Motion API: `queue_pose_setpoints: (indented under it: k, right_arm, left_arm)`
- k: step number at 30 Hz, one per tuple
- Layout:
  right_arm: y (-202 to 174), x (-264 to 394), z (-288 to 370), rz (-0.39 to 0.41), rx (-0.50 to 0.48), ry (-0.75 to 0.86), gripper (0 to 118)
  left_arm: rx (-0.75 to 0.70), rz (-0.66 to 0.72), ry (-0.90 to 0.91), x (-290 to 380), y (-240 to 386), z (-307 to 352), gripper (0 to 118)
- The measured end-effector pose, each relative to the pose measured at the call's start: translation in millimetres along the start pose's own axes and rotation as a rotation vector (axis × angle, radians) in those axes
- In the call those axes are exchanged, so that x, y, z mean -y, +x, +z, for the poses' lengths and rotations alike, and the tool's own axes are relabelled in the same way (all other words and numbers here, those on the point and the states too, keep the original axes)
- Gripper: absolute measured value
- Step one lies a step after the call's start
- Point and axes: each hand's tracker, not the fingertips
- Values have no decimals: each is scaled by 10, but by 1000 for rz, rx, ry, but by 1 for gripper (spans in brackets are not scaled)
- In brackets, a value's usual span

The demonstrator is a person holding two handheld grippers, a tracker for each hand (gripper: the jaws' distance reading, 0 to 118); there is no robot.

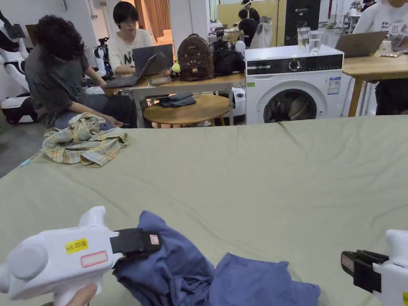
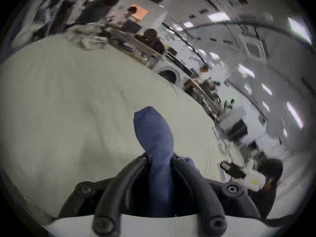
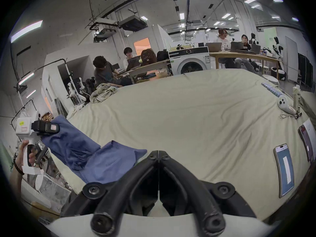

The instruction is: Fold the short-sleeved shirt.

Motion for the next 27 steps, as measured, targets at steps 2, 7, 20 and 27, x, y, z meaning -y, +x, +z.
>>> queue_pose_setpoints:
  k: [2,7,20,27]
  right_arm:
    - [-38,20,54,3,-2,6,0]
    - [-24,81,274,28,39,9,0]
    - [203,240,379,0,74,0,0]
    - [-4,256,173,26,25,-70,0]
  left_arm:
    - [38,-59,-100,838,328,84,11]
    - [33,-169,-306,2496,491,-478,11]
    - [188,-61,-269,1754,921,196,0]
    - [144,-88,-379,2346,833,-73,0]
